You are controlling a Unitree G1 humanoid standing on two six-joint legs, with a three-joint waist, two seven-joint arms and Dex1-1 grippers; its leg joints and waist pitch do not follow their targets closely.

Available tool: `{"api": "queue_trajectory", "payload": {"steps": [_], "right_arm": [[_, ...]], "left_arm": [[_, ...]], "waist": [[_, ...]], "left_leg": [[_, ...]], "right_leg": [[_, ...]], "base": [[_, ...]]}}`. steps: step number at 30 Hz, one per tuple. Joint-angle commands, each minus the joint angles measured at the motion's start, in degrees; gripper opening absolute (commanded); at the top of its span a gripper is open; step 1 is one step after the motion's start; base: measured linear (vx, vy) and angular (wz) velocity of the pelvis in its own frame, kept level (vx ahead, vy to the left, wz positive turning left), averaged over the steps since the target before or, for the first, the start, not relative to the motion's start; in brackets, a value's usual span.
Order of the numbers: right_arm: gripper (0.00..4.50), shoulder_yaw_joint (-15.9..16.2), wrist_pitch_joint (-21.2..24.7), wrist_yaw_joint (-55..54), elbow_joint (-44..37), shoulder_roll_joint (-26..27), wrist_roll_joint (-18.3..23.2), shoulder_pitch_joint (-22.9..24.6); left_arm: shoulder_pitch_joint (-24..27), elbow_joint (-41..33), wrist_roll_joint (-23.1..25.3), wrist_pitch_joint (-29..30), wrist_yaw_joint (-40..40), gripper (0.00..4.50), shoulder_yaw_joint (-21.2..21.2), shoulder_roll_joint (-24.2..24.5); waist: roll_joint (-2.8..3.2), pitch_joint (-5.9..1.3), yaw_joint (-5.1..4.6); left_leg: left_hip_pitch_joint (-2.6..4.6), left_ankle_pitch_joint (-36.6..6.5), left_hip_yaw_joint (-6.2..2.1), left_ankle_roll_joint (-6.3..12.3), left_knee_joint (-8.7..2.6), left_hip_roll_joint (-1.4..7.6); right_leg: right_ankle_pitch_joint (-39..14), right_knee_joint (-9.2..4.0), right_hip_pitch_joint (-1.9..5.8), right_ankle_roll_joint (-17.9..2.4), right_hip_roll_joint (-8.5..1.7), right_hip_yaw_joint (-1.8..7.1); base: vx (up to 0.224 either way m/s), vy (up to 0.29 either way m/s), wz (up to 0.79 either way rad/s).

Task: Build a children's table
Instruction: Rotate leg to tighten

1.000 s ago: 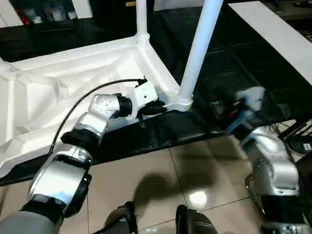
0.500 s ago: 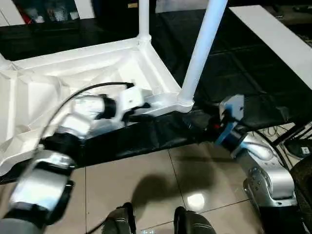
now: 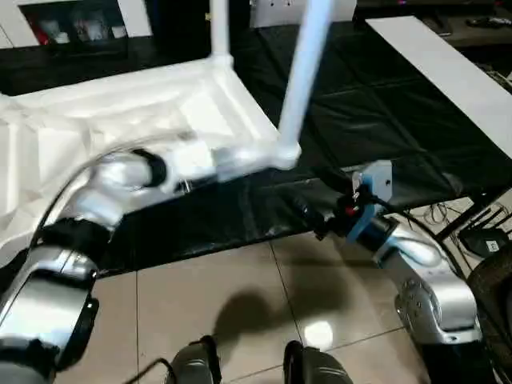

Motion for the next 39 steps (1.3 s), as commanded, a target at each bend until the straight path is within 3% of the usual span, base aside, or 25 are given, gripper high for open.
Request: {"api": "queue_trajectory", "payload": {"steps": [1,4,12,13,14,17,18,19,20,21,22,23,24,25,26,27,28,29,32,33,34,35,36,38,39], "right_arm": [[4.5,-1.2,1.2,-4.3,-1.4,1.1,-1.2,0.4],[4.5,-0.8,7.2,-8.2,-3.9,1.3,-2.5,1.1],[4.5,2.1,7.8,-13.6,-10.5,0.4,-9.2,7.3],[4.5,2.0,8.0,-13.5,-10.7,0.5,-8.8,7.8],[4.5,1.5,8.5,-13.6,-11.1,1.1,-7.3,9.1],[4.5,1.5,9.1,-13.6,-11.1,1.3,-6.3,9.6],[4.5,2.0,8.7,-13.3,-10.8,1.4,-6.4,9.3],[4.5,2.4,8.5,-13.0,-10.7,1.5,-6.4,9.1],[4.5,2.6,8.4,-12.9,-10.8,1.6,-6.5,9.0],[4.5,2.7,8.3,-12.8,-10.8,1.6,-6.5,9.0],[4.5,2.7,8.4,-12.8,-11.1,1.6,-6.5,9.2],[4.5,2.7,8.4,-12.7,-11.2,1.4,-6.6,9.4],[4.5,2.7,8.4,-12.7,-11.3,1.3,-6.7,9.5],[4.5,2.6,8.2,-12.6,-11.2,1.1,-6.8,9.7],[4.5,2.8,8.0,-12.5,-11.1,0.9,-7.0,9.6],[4.5,2.9,7.9,-12.4,-11.0,0.7,-7.1,9.5],[4.5,2.9,7.9,-12.4,-10.9,0.6,-7.1,9.4],[4.5,3.0,7.7,-12.3,-10.7,0.4,-7.1,9.2],[4.5,3.1,7.2,-12.1,-10.4,0.2,-7.1,8.8],[4.5,3.1,7.2,-12.0,-10.3,0.1,-7.0,8.7],[4.5,3.2,7.2,-12.0,-10.3,0.1,-7.0,8.6],[4.5,3.3,6.7,-11.8,-10.0,0.0,-7.1,8.4],[4.5,3.2,6.5,-11.8,-9.8,0.0,-7.1,8.3],[4.5,2.9,5.9,-12.1,-9.3,0.0,-7.3,8.0],[4.5,2.9,5.8,-12.1,-9.3,0.0,-7.4,8.0]], "left_arm": [[3.5,-7.8,-7.4,6.1,2.5,2.96,5.5,-3.3],[11.5,-19.9,-12.9,13.8,7.7,2.96,10.6,-8.5],[39.0,-51.7,-12.9,26.6,21.3,2.96,11.7,-19.0],[40.1,-52.6,-12.9,26.1,21.7,2.96,11.7,-19.4],[44.4,-56.3,-12.4,25.4,23.0,2.96,12.0,-20.8],[47.0,-59.0,-11.2,26.1,24.1,2.96,12.0,-21.7],[47.2,-59.6,-10.0,26.7,25.2,2.96,11.7,-22.1],[47.3,-60.6,-9.5,28.0,26.8,2.96,11.4,-22.9],[47.4,-61.6,-9.2,29.5,28.4,2.96,11.1,-23.7],[47.4,-61.8,-9.1,29.9,28.8,2.96,11.0,-23.9],[48.0,-62.5,-9.0,30.8,29.4,2.96,10.3,-23.7],[48.5,-62.9,-8.8,31.2,29.7,2.96,9.6,-23.4],[49.1,-63.5,-8.6,31.6,30.0,2.96,9.2,-23.3],[49.6,-63.9,-8.9,32.0,30.5,2.96,9.2,-23.8],[49.5,-64.0,-8.8,32.1,30.5,2.96,9.2,-23.8],[49.4,-64.0,-8.7,32.2,30.5,2.96,9.2,-23.9],[49.3,-63.9,-8.6,32.3,30.4,2.96,9.1,-23.8],[48.9,-63.7,-8.5,32.6,30.5,2.96,8.9,-23.8],[48.6,-63.8,-7.9,33.5,31.0,2.96,8.1,-23.8],[48.6,-63.8,-7.8,33.7,31.2,2.96,7.9,-23.7],[48.6,-63.9,-7.8,33.8,31.3,2.96,7.8,-23.7],[48.5,-63.9,-7.8,33.8,31.5,2.96,7.5,-23.5],[48.4,-63.9,-7.9,33.8,31.5,2.96,7.3,-23.3],[48.3,-63.8,-7.9,33.6,31.1,2.96,6.8,-23.0],[48.3,-63.8,-8.0,33.6,31.1,2.96,6.8,-22.9]], "waist": [[0.59,-6.5,0.26],[0.91,-6.27,-0.02],[0.69,-5.2,-0.68],[0.89,-4.89,-0.74],[-0.79,-4.62,-1.15],[0.26,-3.27,-2.38],[1.46,-2.7,-3.0],[2.31,-2.82,-1.44],[1.9,-3.37,4.29],[-0.94,-5.33,1.87],[-3.53,-4.35,0.33],[-1.54,-2.38,1.0],[-0.67,-1.12,0.51],[-0.17,-0.98,0.06],[0.96,-1.53,-0.39],[2.31,-1.46,-2.47],[4.07,-1.22,-3.45],[5.3,-3.34,-6.8],[4.65,-1.7,-7.57],[3.14,-2.17,-8.35],[2.28,-2.35,-8.5],[-0.9,-3.14,-6.71],[-0.79,-3.94,-6.26],[-0.88,-3.66,-5.29],[0.12,-4.82,-4.41]], "left_leg": [[3.14,-22.9,-2.49,-1.94,-3.9,3.9],[2.93,-24.5,-2.66,-2.07,-4.41,4.37],[3.45,-31.4,-3.15,-1.92,-4.08,3.59],[3.95,-33.6,-3.21,-2.35,-3.99,3.38],[4.12,-34.1,-3.04,-2.3,-3.79,3.19],[4.79,-42.6,-4.14,-4.49,-4.42,3.56],[3.32,-50.3,-4.34,-5.87,-7.97,5.04],[-1.04,-54.8,-4.05,-6.83,-12.12,6.88],[-5.26,-55.9,1.25,-7.14,-12.71,5.26],[2.55,-39.3,2.5,-7.29,-6.15,3.78],[8.24,-26.0,-2.0,-6.31,7.51,1.07],[1.84,-9.5,-5.92,0.08,9.07,-1.74],[3.17,-12.7,-8.41,-1.29,11.07,-1.32],[2.22,-18.0,-9.0,-0.17,10.21,-0.34],[3.26,-22.6,-9.09,0.08,8.55,0.1],[1.95,-33.0,-9.99,-0.56,2.41,0.66],[0.79,-41.9,-11.62,-2.31,-1.69,0.07],[7.49,-46.3,-19.15,-1.2,-5.08,-0.79],[8.02,-49.0,-24.8,4.71,-6.65,-2.01],[8.14,-43.3,-26.55,5.81,-6.54,-3.42],[7.14,-38.1,-26.64,5.74,-6.43,-4.77],[2.15,-25.8,-21.05,7.82,-0.81,-8.34],[-1.47,-18.9,-13.47,9.37,9.61,-5.23],[-3.16,-9.1,-10.88,7.43,9.04,-3.69],[-1.04,-2.4,-9.22,5.95,4.1,-3.06]], "right_leg": [[-22.2,-3.92,2.2,-11.5,-4.13,2.66],[-20.8,-3.63,2.32,-12.0,-3.42,2.56],[-35.9,-6.59,1.13,-2.0,-3.31,2.17],[-39.0,-7.15,0.55,-0.5,-2.83,1.78],[-40.4,-7.64,0.21,0.3,-2.63,1.59],[-43.6,-8.85,-0.03,2.5,-1.56,-0.68],[-37.3,-5.81,2.44,2.0,0.62,-2.98],[-26.8,5.11,6.86,-0.1,0.81,-2.17],[-20.5,10.35,8.2,-0.7,2.05,-2.01],[-46.4,6.94,3.55,2.8,-0.66,4.19],[-68.1,-5.93,-3.5,2.9,-6.99,5.29],[-76.1,-8.46,2.56,-0.6,-7.8,9.33],[-73.5,-7.78,4.05,-3.7,-9.07,7.97],[-70.0,-7.09,7.82,-5.2,-10.56,2.23],[-65.5,-7.08,8.61,-5.8,-9.56,0.61],[-53.4,-4.42,10.16,-5.8,-4.46,-4.3],[-46.9,-1.19,10.94,-4.4,-0.62,-5.6],[-20.5,4.93,8.54,-1.6,4.55,-3.45],[-18.3,6.87,7.28,0.5,4.11,0.28],[-19.6,5.39,7.41,0.5,3.22,2.47],[-21.8,3.03,8.84,0.9,1.75,4.08],[-26.3,-5.32,13.88,2.8,-4.25,9.04],[-28.8,-9.62,18.66,2.0,-13.84,11.46],[-18.5,-9.25,18.18,0.6,-10.29,5.56],[-15.3,-6.62,17.9,-6.8,-1.44,5.2]], "base": [[0.0,0.0,0.0],[0.0,0.0,0.0],[0.0,0.0,0.0],[0.0,0.0,0.0],[0.0,0.0,0.0],[-0.036,0.008,-0.01],[0.0,0.0,0.0],[-0.068,-0.002,0.06],[-0.068,-0.002,0.06],[-0.017,-0.091,0.13],[0.08,-0.097,-0.01],[0.08,-0.097,-0.01],[0.0,0.0,0.0],[0.037,0.109,0.4],[0.037,0.109,0.4],[0.018,0.122,0.68],[0.049,0.14,0.57],[0.049,0.14,0.57],[0.077,0.129,0.43],[0.067,0.068,0.43],[0.055,-0.007,0.66],[0.055,-0.007,0.66],[0.087,-0.019,0.66],[0.162,0.007,0.45],[0.186,0.008,0.36]]}}
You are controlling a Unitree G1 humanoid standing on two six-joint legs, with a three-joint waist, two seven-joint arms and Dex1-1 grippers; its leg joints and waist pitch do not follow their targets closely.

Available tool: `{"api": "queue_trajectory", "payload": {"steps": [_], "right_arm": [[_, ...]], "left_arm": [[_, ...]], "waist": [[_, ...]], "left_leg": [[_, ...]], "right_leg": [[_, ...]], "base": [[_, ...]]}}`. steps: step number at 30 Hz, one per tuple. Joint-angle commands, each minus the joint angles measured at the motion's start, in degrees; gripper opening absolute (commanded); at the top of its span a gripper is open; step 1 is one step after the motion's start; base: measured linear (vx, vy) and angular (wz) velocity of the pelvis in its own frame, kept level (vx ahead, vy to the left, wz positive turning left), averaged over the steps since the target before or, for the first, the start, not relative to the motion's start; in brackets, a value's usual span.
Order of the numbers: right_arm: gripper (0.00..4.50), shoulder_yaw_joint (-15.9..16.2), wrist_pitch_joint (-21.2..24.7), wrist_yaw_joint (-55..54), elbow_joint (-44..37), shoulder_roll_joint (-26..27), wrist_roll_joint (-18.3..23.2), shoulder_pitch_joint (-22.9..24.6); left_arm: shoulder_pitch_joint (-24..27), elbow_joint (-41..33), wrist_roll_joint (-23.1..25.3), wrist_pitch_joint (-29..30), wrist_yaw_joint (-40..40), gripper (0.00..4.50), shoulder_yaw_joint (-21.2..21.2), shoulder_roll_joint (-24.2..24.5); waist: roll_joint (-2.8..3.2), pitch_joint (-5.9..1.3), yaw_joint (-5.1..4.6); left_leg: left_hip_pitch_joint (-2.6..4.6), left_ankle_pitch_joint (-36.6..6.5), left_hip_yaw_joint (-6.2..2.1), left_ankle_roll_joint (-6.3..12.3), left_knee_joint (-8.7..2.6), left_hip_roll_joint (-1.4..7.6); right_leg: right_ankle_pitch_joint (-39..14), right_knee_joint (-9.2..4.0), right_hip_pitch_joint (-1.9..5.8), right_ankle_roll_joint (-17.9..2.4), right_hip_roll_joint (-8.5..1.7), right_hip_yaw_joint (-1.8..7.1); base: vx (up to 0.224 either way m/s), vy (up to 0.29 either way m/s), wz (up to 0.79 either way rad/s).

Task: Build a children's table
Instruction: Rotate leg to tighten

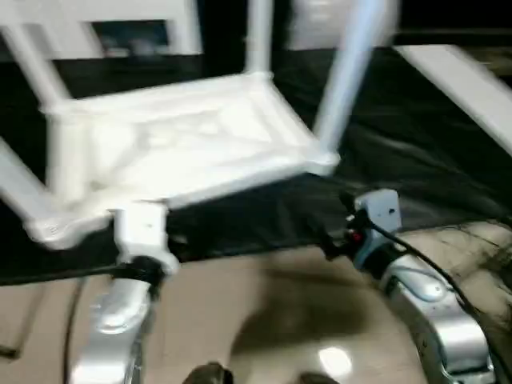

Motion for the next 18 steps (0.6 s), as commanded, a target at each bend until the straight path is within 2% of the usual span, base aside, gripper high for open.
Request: {"api": "queue_trajectory", "payload": {"steps": [1,2,3,4,5,6,7,8,9,10,11,12,13,14,15,16,17,18], "right_arm": [[4.5,0.1,-0.7,-0.2,0.1,0.3,-0.5,-0.9],[4.5,0.1,-0.8,-0.2,0.1,0.3,-0.5,-1.0],[4.5,0.2,-1.1,0.1,0.5,0.0,-0.6,-1.2],[4.5,0.3,-1.3,0.3,0.7,-0.1,-0.5,-1.3],[4.5,0.4,-1.5,0.5,0.8,0.0,-0.5,-1.5],[4.5,0.4,-1.6,0.5,0.8,0.0,-0.5,-1.5],[4.5,0.5,-1.7,0.6,1.0,-0.1,-0.4,-1.6],[4.5,0.8,-2.1,0.8,1.2,-0.2,-0.3,-1.8],[4.5,0.8,-2.2,0.8,1.3,-0.2,-0.3,-1.8],[4.5,0.9,-2.3,0.8,1.4,-0.2,-0.3,-1.9],[4.5,0.8,-2.4,0.8,1.5,-0.2,-0.3,-2.0],[4.5,0.8,-2.4,0.8,1.5,-0.2,-0.3,-2.0],[4.5,0.8,-2.6,0.9,1.6,-0.3,-0.2,-2.0],[4.5,0.8,-2.7,1.1,1.7,-0.4,-0.2,-2.0],[4.5,0.9,-2.8,1.2,1.7,-0.5,-0.2,-2.0],[4.5,1.0,-2.9,1.4,1.7,-0.7,-0.1,-2.0],[4.5,1.1,-3.3,2.9,1.7,-1.1,0.7,-1.9],[4.5,1.2,-3.9,4.0,1.4,-1.5,1.4,-1.7]], "left_arm": [[0.2,-0.5,0.7,0.3,0.0,2.96,0.0,0.8],[0.2,-0.5,0.7,0.3,0.0,2.96,-0.1,0.8],[0.1,-0.5,0.9,0.4,-0.2,2.96,-0.6,0.9],[0.0,-0.4,1.0,0.4,-0.2,2.96,-0.8,1.0],[-0.1,-0.3,1.2,0.3,-0.2,2.96,-1.1,1.1],[-0.1,-0.3,1.2,0.3,-0.2,2.96,-1.2,1.2],[-0.2,-0.2,1.2,0.3,-0.1,2.96,-1.3,1.2],[-0.4,-0.1,1.1,0.4,0.1,2.96,-1.4,1.3],[-0.4,-0.1,1.1,0.5,0.2,2.96,-1.4,1.3],[-0.5,-0.1,1.0,0.5,0.5,2.96,-1.4,1.4],[-0.5,-0.1,0.8,0.6,0.7,2.96,-1.4,1.4],[-0.5,-0.1,0.7,0.5,0.8,2.96,-1.4,1.3],[-0.4,-0.2,0.4,0.5,0.9,2.96,-1.3,1.1],[-0.3,-0.3,0.2,0.4,0.8,2.96,-1.2,1.0],[-0.2,-0.4,0.0,0.2,0.8,2.96,-1.2,0.9],[-0.1,-0.5,-0.4,-0.1,0.6,2.96,-1.0,0.9],[0.7,-1.2,-2.6,-1.2,-0.6,2.96,-0.3,0.6],[1.4,-2.0,-4.3,-2.0,-1.9,3.15,0.0,0.4]], "waist": [[-0.8,-3.18,1.64],[2.74,-4.37,0.52],[3.23,-6.26,-2.51],[3.14,-6.63,-1.49],[2.44,-6.24,-0.4],[1.76,-5.35,0.36],[1.0,-5.0,0.33],[-2.28,-2.88,1.79],[-3.98,-2.64,2.56],[-5.66,-3.07,3.81],[-4.94,-3.94,3.95],[-4.62,-3.49,4.49],[-3.89,-3.12,4.66],[-3.65,-2.94,4.36],[-2.07,-3.71,4.56],[-1.1,-3.71,4.05],[0.18,-5.0,2.9],[0.3,-6.41,2.32]], "left_leg": [[-1.58,11.1,1.46,2.34,-5.81,2.55],[6.05,19.5,-2.28,8.74,-8.59,6.58],[13.54,20.9,-8.78,21.93,-8.38,13.15],[13.04,26.7,-9.51,23.94,-7.6,13.37],[11.86,33.1,-7.59,22.63,-6.7,13.71],[8.86,29.8,-3.96,19.49,-8.48,12.17],[7.76,24.5,-2.62,19.21,-9.45,11.76],[4.23,-0.2,2.34,15.04,-11.72,7.59],[2.99,-9.5,3.61,11.07,-11.29,4.99],[3.65,-11.7,5.11,7.48,-5.57,0.72],[2.62,-5.6,3.76,3.86,-0.08,0.0],[1.06,-0.9,2.74,0.3,0.07,0.26],[0.21,2.7,1.66,-1.17,-1.2,1.55],[-0.26,5.0,1.3,-1.88,-1.9,2.49],[-0.02,12.6,1.11,-3.02,-6.0,4.18],[0.54,16.2,1.04,-3.52,-8.01,5.42],[3.2,22.4,-0.87,-1.04,-7.76,8.41],[5.97,42.2,-2.45,0.06,-5.69,8.67]], "right_leg": [[-2.2,-5.03,3.1,-10.9,-1.84,2.75],[0.4,-0.27,-1.38,-8.6,1.56,-2.18],[-6.6,8.44,-11.15,-2.9,1.5,-1.53],[-6.7,9.88,-12.11,-0.8,0.7,-0.83],[-2.8,11.13,-14.93,2.9,-1.0,0.74],[2.4,12.24,-14.89,5.6,-0.93,0.59],[5.0,11.64,-14.8,5.4,-1.1,1.08],[10.8,3.98,-12.69,0.2,-2.27,3.03],[2.4,-0.25,-10.76,1.8,-2.9,5.34],[-16.2,-4.09,-9.69,3.7,-4.83,9.04],[-37.2,-5.44,-6.02,-0.9,-9.26,12.61],[-35.9,-4.77,-4.73,-4.2,-8.47,12.29],[-24.7,-4.0,-4.13,-8.8,-9.2,11.96],[-18.2,-3.66,-3.92,-11.6,-9.27,11.07],[-2.1,-1.53,-5.09,-14.6,-6.33,7.88],[4.4,-0.36,-6.47,-14.3,-4.6,5.84],[16.5,2.54,-8.99,-13.3,-2.56,4.28],[27.0,4.24,-11.05,-12.5,-2.74,4.37]], "base": [[0.208,0.026,0.18],[0.208,0.026,0.18],[0.224,0.047,0.06],[0.202,0.053,0.13],[0.202,0.053,0.13],[0.16,0.043,0.19],[0.132,-0.01,0.04],[0.132,-0.01,0.04],[0.097,-0.09,0.02],[0.1,-0.128,-0.02],[0.1,-0.128,-0.02],[0.123,-0.095,-0.05],[0.12,-0.019,-0.05],[0.12,-0.019,-0.05],[0.116,0.033,-0.06],[0.148,0.078,-0.03],[0.148,0.078,-0.03],[0.133,0.103,-0.05]]}}
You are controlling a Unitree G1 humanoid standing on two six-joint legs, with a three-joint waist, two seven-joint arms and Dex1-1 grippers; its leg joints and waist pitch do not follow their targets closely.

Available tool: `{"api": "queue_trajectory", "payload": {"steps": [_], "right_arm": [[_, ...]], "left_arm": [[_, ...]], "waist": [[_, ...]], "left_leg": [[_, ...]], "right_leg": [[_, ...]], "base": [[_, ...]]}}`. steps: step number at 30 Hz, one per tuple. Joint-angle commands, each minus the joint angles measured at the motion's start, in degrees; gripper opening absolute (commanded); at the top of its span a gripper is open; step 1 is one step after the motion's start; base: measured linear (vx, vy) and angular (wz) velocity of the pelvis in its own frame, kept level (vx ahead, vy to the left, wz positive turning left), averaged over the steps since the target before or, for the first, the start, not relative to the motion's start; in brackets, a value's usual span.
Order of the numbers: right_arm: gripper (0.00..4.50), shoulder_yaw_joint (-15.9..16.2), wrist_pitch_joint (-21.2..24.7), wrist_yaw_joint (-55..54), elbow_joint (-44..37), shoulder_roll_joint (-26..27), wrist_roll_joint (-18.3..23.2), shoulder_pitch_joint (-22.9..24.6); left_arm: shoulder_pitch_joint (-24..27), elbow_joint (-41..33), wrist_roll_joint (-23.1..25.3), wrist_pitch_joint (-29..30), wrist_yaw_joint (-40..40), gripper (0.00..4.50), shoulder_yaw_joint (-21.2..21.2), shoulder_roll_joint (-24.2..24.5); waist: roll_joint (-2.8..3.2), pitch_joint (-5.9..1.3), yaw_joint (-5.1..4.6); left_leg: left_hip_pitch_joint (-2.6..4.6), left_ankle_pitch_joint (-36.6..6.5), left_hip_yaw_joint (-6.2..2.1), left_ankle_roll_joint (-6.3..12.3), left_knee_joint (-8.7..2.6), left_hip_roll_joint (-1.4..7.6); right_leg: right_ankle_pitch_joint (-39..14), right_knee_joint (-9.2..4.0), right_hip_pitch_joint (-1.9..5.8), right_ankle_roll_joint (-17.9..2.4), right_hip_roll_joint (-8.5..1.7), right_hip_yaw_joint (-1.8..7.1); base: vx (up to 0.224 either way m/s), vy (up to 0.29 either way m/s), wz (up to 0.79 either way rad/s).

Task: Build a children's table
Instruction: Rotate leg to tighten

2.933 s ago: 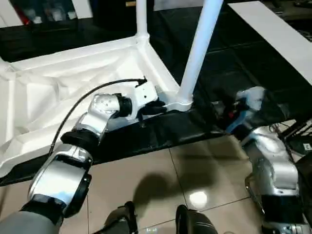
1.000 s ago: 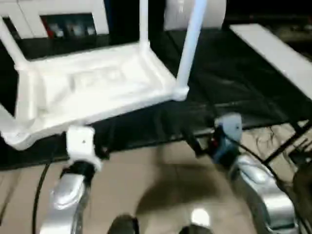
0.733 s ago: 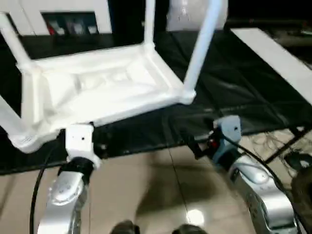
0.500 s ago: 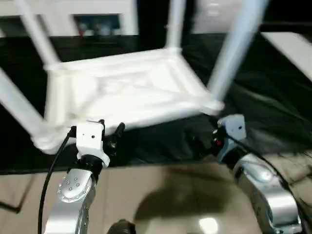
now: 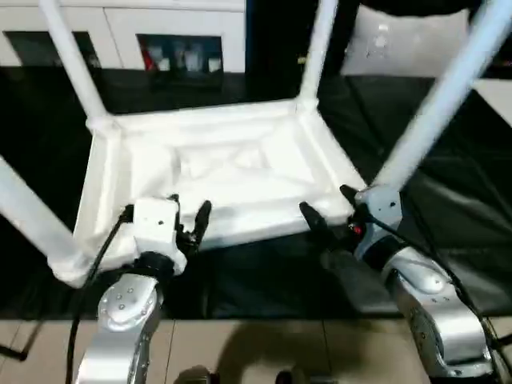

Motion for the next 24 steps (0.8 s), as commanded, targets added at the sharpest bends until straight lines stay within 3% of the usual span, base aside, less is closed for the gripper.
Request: {"api": "queue_trajectory", "payload": {"steps": [1,2,3,4,5,6,8,10,12,14,16,17,18,20,24], "right_arm": [[4.5,-0.3,-1.8,2.3,-0.7,-1.2,1.5,0.4],[4.5,-0.9,-1.0,3.4,-1.1,-1.1,3.4,0.5],[4.5,-1.3,-0.6,3.8,-1.3,-1.0,4.3,0.5],[4.5,-2.5,0.4,5.0,-1.7,-0.6,7.0,0.5],[4.5,-2.7,0.5,5.2,-1.7,-0.5,7.4,0.5],[4.5,-2.8,0.5,5.5,-1.7,-0.9,7.3,0.4],[4.5,-2.8,0.0,6.2,-1.7,-1.2,7.3,0.2],[4.5,-1.8,-0.6,7.6,-1.2,-2.3,6.4,-0.6],[4.5,-0.6,-1.0,8.5,-0.7,-3.6,5.0,-0.9],[4.5,0.5,-1.6,9.5,-0.1,-5.5,3.6,-1.0],[4.5,-0.2,-2.0,8.5,1.0,-6.7,2.3,-1.5],[4.5,-2.7,-1.9,5.6,2.9,-7.4,1.0,-2.6],[4.5,-2.8,-1.9,5.4,3.0,-7.4,0.9,-2.6],[4.5,-6.7,-2.3,1.3,7.2,-8.8,-0.9,-5.6],[4.5,-9.1,-3.3,0.4,12.0,-11.2,-1.4,-9.1]], "left_arm": [[1.7,-2.5,-3.4,-1.7,-2.4,3.15,0.7,-0.3],[2.7,-3.8,-5.9,-1.6,-4.8,3.15,0.5,-0.1],[3.2,-4.3,-6.8,-1.4,-5.9,3.15,0.3,0.3],[5.2,-5.7,-9.4,-0.6,-10.0,3.15,-0.9,2.3],[5.6,-5.9,-9.7,-0.6,-10.9,3.15,-1.2,2.9],[6.9,-6.0,-9.9,-0.7,-13.0,3.15,-2.0,4.7],[7.5,-5.6,-9.6,-1.1,-13.3,3.15,-1.8,5.4],[7.6,-5.1,-10.4,-1.5,-13.9,3.15,-0.8,5.7],[8.2,-5.2,-11.0,-1.5,-14.8,3.31,-0.3,6.6],[9.5,-5.6,-12.4,-1.1,-16.9,3.45,0.9,8.5],[11.0,-6.2,-14.2,-0.4,-19.1,3.57,2.5,11.1],[12.4,-6.7,-16.2,0.3,-21.6,3.64,4.7,13.8],[12.4,-6.7,-16.4,0.3,-21.7,3.75,4.8,14.0],[12.7,-7.1,-17.9,0.9,-23.8,3.91,7.1,16.1],[12.5,-7.1,-19.4,1.7,-25.0,4.14,7.4,17.4]], "waist": [[1.36,-5.2,-0.65],[0.45,-4.18,-0.23],[0.34,-3.84,-0.04],[0.36,-3.68,0.13],[0.29,-3.01,0.27],[0.22,-2.3,0.17],[0.29,-1.89,-0.03],[0.17,-0.88,-0.28],[0.03,-0.88,-0.2],[-0.05,-0.97,-0.25],[-0.09,-1.27,-0.12],[-0.22,-1.36,-0.22],[-0.07,-1.61,-0.31],[0.09,-1.89,-0.33],[0.42,-2.49,-0.18]], "left_leg": [[3.99,49.0,-4.53,6.34,-2.46,6.79],[2.19,45.7,-2.63,4.86,-2.89,5.05],[1.33,38.9,-1.93,4.69,-3.51,4.77],[0.94,31.4,-1.5,4.68,-4.06,4.79],[0.08,17.4,-1.35,5.16,-5.28,5.59],[0.08,6.2,-1.34,5.68,-6.09,6.23],[0.32,-3.7,-1.4,5.84,-6.89,6.64],[0.55,-12.6,-0.94,4.37,-7.48,6.78],[0.77,-13.5,-0.41,2.82,-7.5,6.7],[0.33,-12.4,-0.31,2.54,-7.88,6.61],[0.54,-10.6,-0.2,2.87,-7.82,6.6],[0.47,-9.3,-0.09,3.21,-7.81,6.51],[0.38,-7.8,-0.05,3.49,-7.77,6.44],[0.58,-5.3,0.11,4.05,-7.56,6.51],[0.59,0.6,0.32,6.28,-7.03,6.53]], "right_leg": [[23.1,-0.1,0.2,-9.5,-4.63,2.09],[22.6,-1.76,1.27,-9.2,-5.8,2.82],[20.9,-2.17,2.06,-9.9,-6.19,2.86],[18.6,-2.5,2.63,-10.7,-6.71,2.99],[13.0,-3.1,3.42,-12.6,-7.63,3.21],[6.7,-3.87,3.25,-14.1,-7.8,3.24],[-2.5,-4.57,3.12,-15.1,-7.79,3.2],[-15.5,-5.93,2.72,-14.0,-8.18,3.52],[-20.7,-6.41,2.45,-12.3,-8.25,3.77],[-21.1,-6.32,2.51,-10.9,-7.87,3.57],[-19.1,-6.33,2.25,-10.7,-7.78,3.69],[-17.2,-6.12,2.19,-11.3,-7.68,3.71],[-14.8,-5.81,2.29,-11.9,-7.48,3.54],[-10.1,-5.48,2.22,-13.2,-7.3,3.43],[1.6,-4.32,2.65,-16.0,-7.25,3.03]], "base": [[0.061,0.076,0.0],[0.061,0.076,0.0],[0.0,0.0,0.0],[0.0,0.0,0.0],[0.0,0.0,0.0],[0.0,0.0,0.0],[-0.07,-0.013,0.02],[-0.069,-0.022,0.02],[-0.031,-0.012,0.01],[0.0,0.0,0.0],[0.0,0.0,0.0],[0.0,0.0,0.0],[0.0,0.0,0.0],[0.0,0.0,0.0],[0.0,0.0,0.0]]}}
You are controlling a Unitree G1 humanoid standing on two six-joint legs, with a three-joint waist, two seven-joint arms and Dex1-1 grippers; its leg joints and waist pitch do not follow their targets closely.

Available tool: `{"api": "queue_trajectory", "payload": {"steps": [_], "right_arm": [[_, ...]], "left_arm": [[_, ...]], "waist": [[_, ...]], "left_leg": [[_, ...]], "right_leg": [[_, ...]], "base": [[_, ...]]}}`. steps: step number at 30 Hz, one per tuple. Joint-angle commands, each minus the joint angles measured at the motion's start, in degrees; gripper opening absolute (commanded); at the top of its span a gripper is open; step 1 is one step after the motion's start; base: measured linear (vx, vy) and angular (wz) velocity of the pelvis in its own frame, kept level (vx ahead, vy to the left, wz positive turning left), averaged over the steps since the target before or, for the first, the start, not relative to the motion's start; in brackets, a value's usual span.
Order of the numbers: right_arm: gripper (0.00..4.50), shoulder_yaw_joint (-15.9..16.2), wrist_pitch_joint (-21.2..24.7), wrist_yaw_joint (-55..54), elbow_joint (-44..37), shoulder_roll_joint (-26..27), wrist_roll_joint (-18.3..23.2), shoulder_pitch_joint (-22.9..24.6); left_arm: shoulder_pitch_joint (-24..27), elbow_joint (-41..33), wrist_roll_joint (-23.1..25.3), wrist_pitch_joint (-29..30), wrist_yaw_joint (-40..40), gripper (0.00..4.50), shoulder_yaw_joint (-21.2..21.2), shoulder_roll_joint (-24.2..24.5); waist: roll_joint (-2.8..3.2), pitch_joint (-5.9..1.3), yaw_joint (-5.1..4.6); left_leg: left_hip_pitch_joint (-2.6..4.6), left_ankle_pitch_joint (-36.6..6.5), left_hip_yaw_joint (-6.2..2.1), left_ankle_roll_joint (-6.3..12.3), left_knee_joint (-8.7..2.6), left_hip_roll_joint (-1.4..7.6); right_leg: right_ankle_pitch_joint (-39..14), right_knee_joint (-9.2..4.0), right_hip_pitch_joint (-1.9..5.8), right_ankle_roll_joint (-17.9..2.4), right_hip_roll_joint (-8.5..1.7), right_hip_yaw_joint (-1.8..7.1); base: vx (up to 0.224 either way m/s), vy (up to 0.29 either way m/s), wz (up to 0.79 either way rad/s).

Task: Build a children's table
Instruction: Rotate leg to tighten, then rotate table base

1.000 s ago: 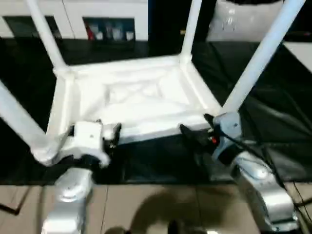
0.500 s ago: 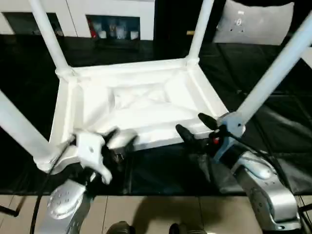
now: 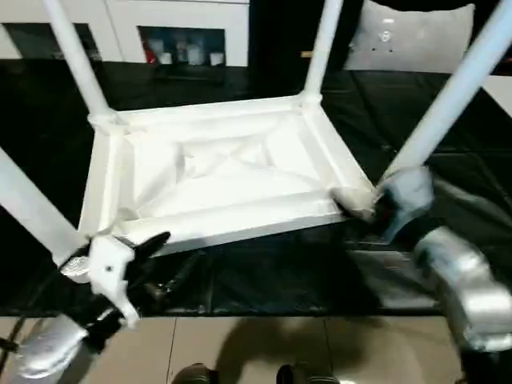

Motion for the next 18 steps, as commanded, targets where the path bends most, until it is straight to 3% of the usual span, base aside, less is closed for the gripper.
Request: {"api": "queue_trajectory", "payload": {"steps": [1,7,9,10,15,18], "right_arm": [[4.5,-3.0,-1.7,-1.0,3.5,-2.2,-1.1,-1.7],[4.5,-6.7,-7.0,-3.6,17.0,-6.5,-2.8,-9.8],[4.5,-8.9,-7.8,-5.7,20.8,-7.1,-2.7,-11.8],[4.5,-9.4,-8.9,-6.1,22.3,-7.6,-2.7,-12.5],[4.5,-8.9,-10.4,-2.8,21.1,-6.7,-0.3,-11.6],[4.5,-7.3,-10.4,1.0,18.3,-5.7,1.0,-9.1]], "left_arm": [[0.5,-1.3,-1.4,1.3,-1.5,4.34,-0.2,1.2],[4.3,-2.5,-3.6,3.3,-4.2,4.47,-1.1,4.0],[5.6,-2.8,-3.8,3.9,-5.0,4.47,-0.6,4.8],[6.8,-3.3,-4.4,4.5,-5.7,4.47,0.1,5.7],[11.8,-5.1,-6.3,6.0,-7.9,4.47,2.2,8.9],[13.4,-4.6,-6.8,5.8,-8.7,4.47,4.9,10.3]], "waist": [[0.58,-3.24,-0.11],[-0.27,-3.44,0.08],[-0.21,-3.38,0.26],[-0.52,-3.31,0.27],[-0.56,-3.27,0.7],[-0.44,-2.74,0.55]], "left_leg": [[-0.14,-0.3,-1.78,6.21,-5.08,5.86],[-0.16,-1.0,-1.06,7.48,-4.92,5.94],[-0.09,-1.1,-0.88,7.8,-4.81,5.94],[-0.17,-1.1,-0.82,8.02,-4.86,5.9],[-0.25,-0.8,-0.62,8.86,-4.8,5.89],[-0.34,-3.1,-0.75,9.28,-5.18,6.12]], "right_leg": [[1.2,-3.16,2.41,-15.6,-6.57,3.0],[-0.9,-3.25,2.48,-16.9,-6.67,2.9],[-2.0,-3.4,2.38,-17.1,-6.8,2.99],[-2.8,-3.4,2.37,-17.0,-6.76,2.94],[-3.2,-3.38,2.15,-16.0,-6.54,2.98],[-5.9,-3.65,1.8,-15.5,-6.49,2.95]], "base": [[0.0,0.0,0.0],[0.0,0.0,0.0],[0.0,0.0,0.0],[0.0,0.0,0.0],[0.0,0.0,0.0],[0.0,0.0,0.0]]}}
